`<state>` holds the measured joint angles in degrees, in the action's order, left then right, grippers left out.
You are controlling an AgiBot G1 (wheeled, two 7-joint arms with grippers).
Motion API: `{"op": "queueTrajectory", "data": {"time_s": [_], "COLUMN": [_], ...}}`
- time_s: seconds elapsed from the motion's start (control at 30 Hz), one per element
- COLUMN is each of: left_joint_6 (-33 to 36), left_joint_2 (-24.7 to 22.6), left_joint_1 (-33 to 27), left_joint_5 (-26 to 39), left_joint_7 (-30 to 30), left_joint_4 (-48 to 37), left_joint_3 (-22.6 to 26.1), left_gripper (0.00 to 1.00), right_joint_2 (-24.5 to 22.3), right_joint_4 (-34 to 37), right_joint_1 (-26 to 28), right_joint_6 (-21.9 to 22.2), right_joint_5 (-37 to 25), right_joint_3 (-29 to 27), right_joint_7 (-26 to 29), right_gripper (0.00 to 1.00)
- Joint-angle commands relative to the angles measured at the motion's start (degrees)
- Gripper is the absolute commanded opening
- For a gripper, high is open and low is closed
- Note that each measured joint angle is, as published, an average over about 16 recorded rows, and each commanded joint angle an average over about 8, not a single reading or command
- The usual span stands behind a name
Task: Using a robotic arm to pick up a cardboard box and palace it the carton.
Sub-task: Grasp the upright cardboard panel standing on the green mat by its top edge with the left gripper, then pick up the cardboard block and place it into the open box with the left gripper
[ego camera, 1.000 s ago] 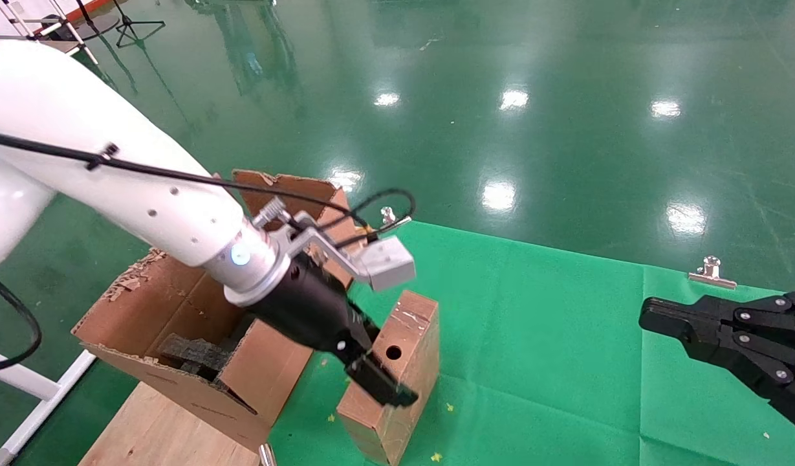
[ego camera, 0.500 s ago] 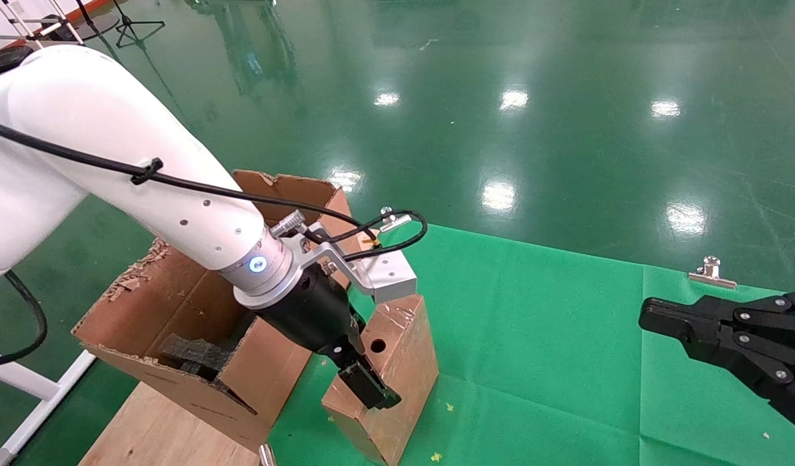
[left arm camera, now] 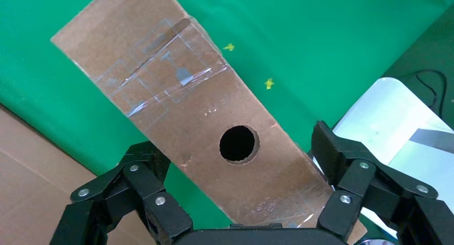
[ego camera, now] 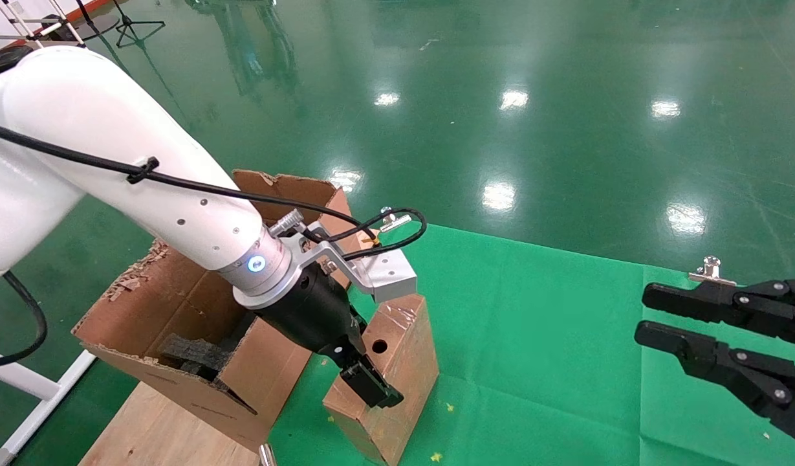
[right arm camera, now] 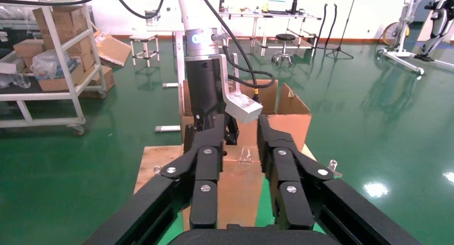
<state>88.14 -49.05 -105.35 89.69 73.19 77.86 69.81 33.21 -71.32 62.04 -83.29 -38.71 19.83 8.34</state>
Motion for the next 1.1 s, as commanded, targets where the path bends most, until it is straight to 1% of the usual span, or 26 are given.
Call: {"op": "queueTrajectory", "data": {"time_s": [0.03,0.47,0.67,0.83,0.97,1.1], "left_joint_6": [0.0,0.0,-0.4,-0.6,-0.2,0.7], "left_joint_2": [0.0,-0.1,0.2,2.1,4.4,6.8], "left_joint_1": [0.1,0.1,-1.0,-2.8,-5.7,-10.0], "left_joint_5": [0.0,-0.1,0.1,-2.8,-6.8,-9.1], "left_joint_7": [0.0,-0.2,-2.3,-7.0,-13.4,-20.2], "left_joint_4": [0.0,-0.5,-1.7,-3.7,-8.1,-14.2], "left_joint_3": [-0.1,-0.3,-0.3,-2.1,-5.1,-7.9], "left_gripper": [0.00,0.00,0.00,0.00,0.00,0.00], "right_joint_2": [0.0,0.0,0.0,0.0,0.0,0.0], "right_joint_4": [0.0,0.0,0.0,0.0,0.0,0.0], "right_joint_1": [0.0,0.0,0.0,0.0,0.0,0.0], "right_joint_6": [0.0,0.0,0.0,0.0,0.0,0.0], "right_joint_5": [0.0,0.0,0.0,0.0,0.0,0.0], "right_joint_3": [0.0,0.0,0.0,0.0,0.0,0.0], "right_joint_7": [0.0,0.0,0.0,0.0,0.0,0.0], "right_gripper": [1.00,1.00,1.00,1.00,1.00,1.00]}}
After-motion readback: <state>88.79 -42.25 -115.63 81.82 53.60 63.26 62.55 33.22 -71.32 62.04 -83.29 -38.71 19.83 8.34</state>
